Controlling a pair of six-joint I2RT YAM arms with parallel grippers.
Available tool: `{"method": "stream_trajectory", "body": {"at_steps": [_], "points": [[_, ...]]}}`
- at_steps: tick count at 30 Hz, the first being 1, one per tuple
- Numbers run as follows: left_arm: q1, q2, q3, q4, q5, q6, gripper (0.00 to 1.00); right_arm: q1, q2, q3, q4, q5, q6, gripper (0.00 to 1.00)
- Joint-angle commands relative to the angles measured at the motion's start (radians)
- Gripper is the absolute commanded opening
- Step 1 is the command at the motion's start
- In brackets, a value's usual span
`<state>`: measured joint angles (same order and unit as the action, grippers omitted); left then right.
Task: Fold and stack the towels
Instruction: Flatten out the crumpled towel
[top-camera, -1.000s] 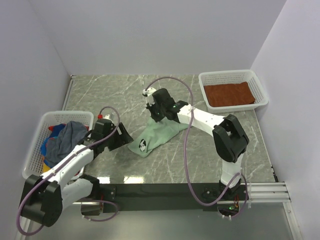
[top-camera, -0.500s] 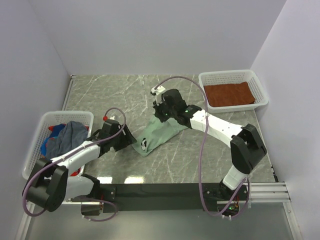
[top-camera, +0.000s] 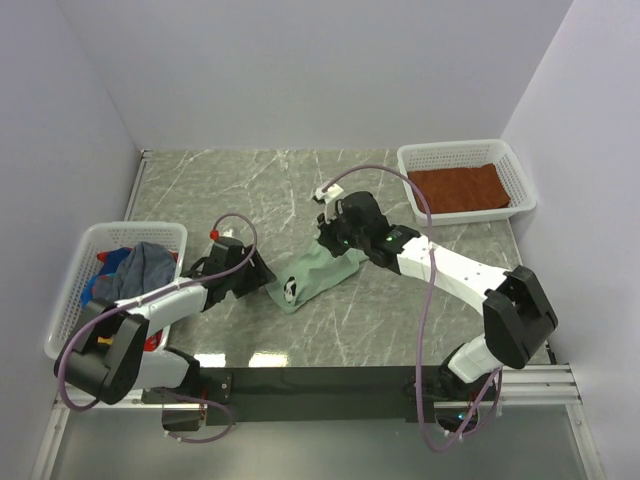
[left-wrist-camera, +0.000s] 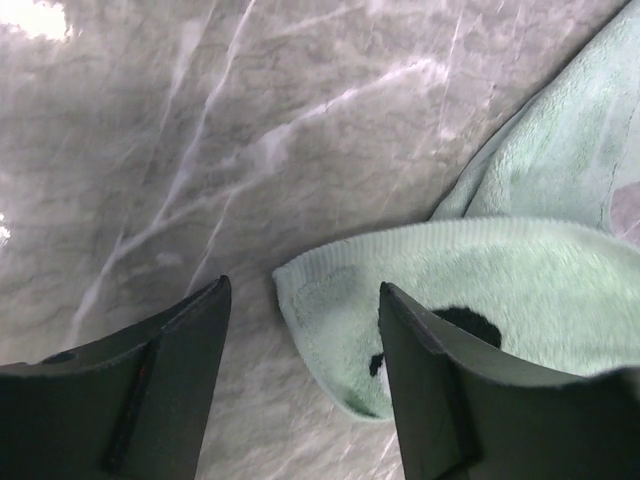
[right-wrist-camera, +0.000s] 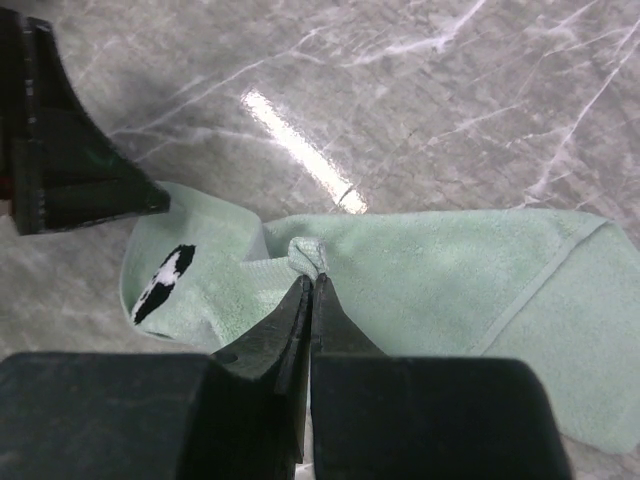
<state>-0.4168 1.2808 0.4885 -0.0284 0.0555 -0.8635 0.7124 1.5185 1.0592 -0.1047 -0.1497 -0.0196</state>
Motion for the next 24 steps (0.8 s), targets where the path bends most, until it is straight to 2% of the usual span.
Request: {"method": "stream_trajectory", "body": {"at_steps": [1,7,15,18,24], "points": [[-0.014,0.043,0.007,0.047,-0.016,-0.012,0.65,-0.01,-0.061,-0.024,0.054,0.01,-0.006,0.0],[-0.082,0.113,0.058,-0.002,-0.084,0.001,0.59,-0.01,-0.076,-0.068,0.079,-0.002,0.012,0.0],[-0.105,0.206,0.093,-0.037,-0.129,-0.006,0.55,-0.013,-0.118,-0.133,0.102,0.019,0.018,0.0],[-0.125,0.236,0.113,-0.057,-0.149,-0.002,0.5,-0.013,-0.136,-0.159,0.103,0.021,0.018,0.0],[-0.175,0.272,0.151,-0.126,-0.184,0.0,0.34,-0.016,-0.159,-0.194,0.127,0.027,0.047,0.0]]}}
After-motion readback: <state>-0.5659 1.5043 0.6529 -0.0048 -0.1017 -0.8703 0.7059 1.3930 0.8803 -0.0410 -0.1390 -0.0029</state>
